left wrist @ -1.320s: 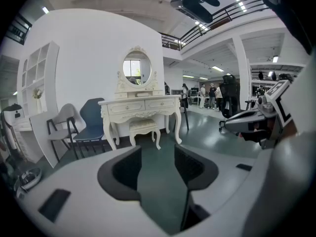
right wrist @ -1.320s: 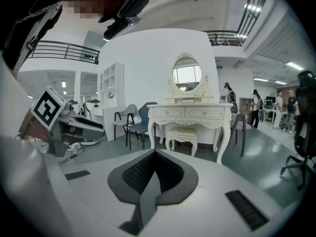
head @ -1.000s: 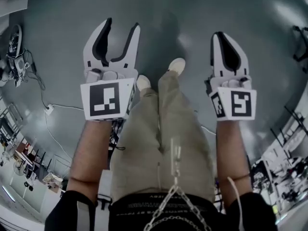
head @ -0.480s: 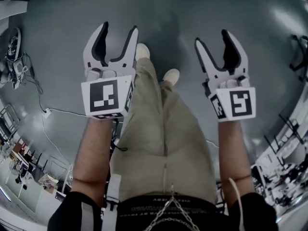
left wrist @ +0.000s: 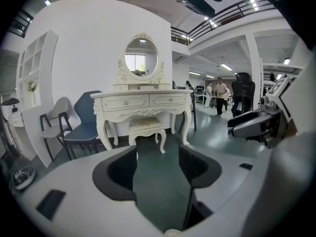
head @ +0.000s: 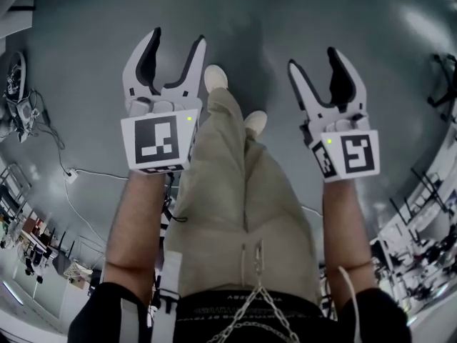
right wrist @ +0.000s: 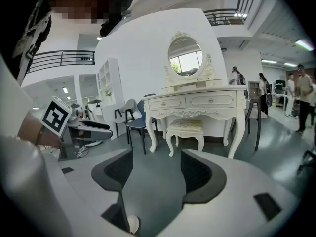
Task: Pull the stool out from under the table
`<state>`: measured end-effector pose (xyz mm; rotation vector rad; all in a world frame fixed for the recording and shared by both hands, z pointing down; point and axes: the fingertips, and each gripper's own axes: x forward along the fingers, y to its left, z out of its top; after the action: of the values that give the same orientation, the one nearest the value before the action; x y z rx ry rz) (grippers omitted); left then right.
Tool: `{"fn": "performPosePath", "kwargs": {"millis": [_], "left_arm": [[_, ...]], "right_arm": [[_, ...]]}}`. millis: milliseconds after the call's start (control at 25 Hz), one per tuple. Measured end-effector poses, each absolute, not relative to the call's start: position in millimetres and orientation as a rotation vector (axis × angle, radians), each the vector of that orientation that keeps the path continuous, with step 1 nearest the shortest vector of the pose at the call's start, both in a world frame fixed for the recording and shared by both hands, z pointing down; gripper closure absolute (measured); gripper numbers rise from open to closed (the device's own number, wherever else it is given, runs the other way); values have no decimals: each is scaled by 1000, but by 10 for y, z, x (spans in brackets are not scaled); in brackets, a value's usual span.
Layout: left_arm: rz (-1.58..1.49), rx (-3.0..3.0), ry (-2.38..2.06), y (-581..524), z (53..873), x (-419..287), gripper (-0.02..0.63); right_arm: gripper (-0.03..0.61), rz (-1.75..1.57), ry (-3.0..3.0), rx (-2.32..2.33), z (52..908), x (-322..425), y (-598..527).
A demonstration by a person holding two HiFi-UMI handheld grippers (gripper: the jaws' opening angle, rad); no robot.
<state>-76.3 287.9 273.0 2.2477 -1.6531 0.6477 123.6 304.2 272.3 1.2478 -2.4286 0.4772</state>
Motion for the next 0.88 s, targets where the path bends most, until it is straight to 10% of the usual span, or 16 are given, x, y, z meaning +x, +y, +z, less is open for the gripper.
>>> {"fn": "performPosePath", "kwargs": {"millis": [880], "left_arm": [[654, 2307, -1518, 1411, 2783, -1077, 364]], "right_arm": [[302, 559, -2437, 1319, 2598, 696, 1449]]}}
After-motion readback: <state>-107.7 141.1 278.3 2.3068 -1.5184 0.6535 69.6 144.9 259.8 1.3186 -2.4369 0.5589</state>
